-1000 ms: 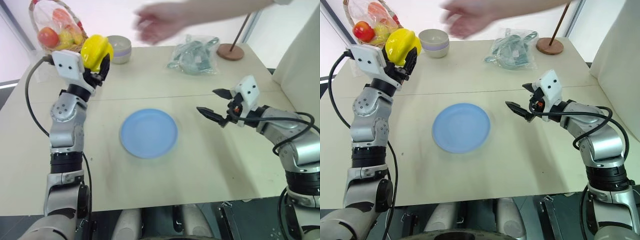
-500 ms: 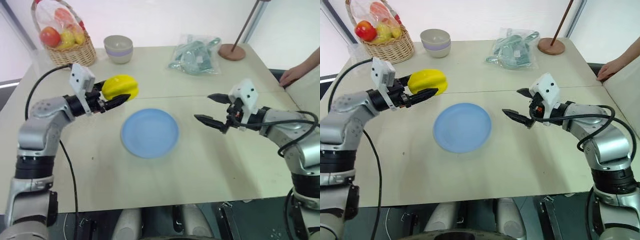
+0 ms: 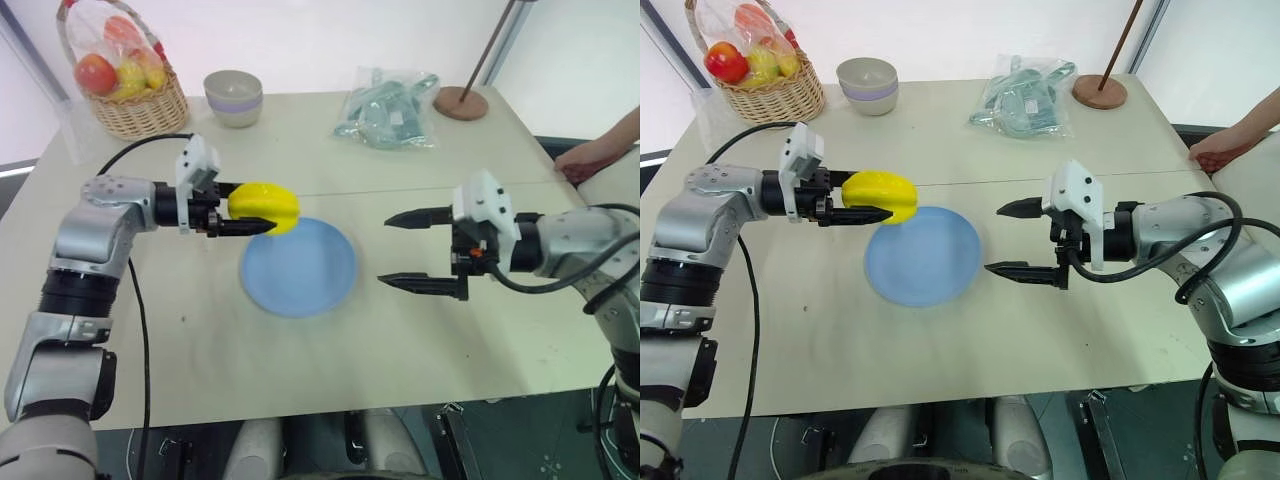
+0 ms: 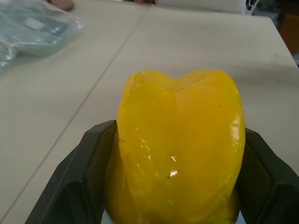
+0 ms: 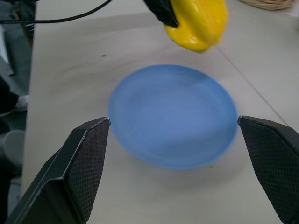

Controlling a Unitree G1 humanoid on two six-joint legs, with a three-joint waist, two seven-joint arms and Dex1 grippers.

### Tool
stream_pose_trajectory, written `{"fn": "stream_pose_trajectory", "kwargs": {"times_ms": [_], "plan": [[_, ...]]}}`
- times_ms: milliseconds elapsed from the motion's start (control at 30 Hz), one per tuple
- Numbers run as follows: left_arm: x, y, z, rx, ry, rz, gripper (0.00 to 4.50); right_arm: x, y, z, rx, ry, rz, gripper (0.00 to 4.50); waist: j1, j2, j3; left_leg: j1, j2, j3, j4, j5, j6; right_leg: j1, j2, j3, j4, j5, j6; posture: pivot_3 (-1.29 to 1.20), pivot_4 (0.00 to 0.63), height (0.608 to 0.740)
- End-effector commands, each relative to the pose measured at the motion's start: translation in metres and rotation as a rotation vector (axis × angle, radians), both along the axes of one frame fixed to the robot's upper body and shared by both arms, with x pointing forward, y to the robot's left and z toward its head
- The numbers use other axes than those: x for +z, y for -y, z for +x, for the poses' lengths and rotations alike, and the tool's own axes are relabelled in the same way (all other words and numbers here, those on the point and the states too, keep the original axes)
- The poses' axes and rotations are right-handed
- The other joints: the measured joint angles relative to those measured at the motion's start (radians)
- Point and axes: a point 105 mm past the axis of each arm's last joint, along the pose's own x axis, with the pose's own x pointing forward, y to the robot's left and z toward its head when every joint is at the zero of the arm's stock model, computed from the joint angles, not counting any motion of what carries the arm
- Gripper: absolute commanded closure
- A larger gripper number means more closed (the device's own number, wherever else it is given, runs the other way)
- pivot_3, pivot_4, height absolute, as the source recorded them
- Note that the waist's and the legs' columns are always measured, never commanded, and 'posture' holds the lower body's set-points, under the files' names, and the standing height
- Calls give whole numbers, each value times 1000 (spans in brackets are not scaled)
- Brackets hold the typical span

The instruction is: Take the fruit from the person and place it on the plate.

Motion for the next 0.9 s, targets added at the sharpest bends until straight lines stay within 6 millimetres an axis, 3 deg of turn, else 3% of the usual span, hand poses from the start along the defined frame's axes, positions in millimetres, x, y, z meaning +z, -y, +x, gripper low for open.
{"fn": "stream_pose_trajectory", "kwargs": {"times_ms": [33,300,500,900], "plan": [[3,11,1,-75,23,41,1608,11,-6,0,22,62,15,0,0,0,0,0,0,0,0,0,0,0,0,0,0,0,0,0,150,740],[-35,34,15,-152,18,137,1608,-1,-14,9,-10,68,26,0,0,0,0,-1,0,0,1,0,0,0,0,0,0,0,0,0,150,740],[-59,39,10,-196,12,187,1608,-4,-15,11,-28,75,28,0,1,0,0,-1,0,0,1,-1,1,-1,0,0,0,0,0,0,150,740],[-63,43,9,-163,8,143,1608,-4,-13,14,-54,82,34,0,1,0,0,-1,0,0,1,-1,1,-1,-1,1,1,0,0,0,150,740]]}}
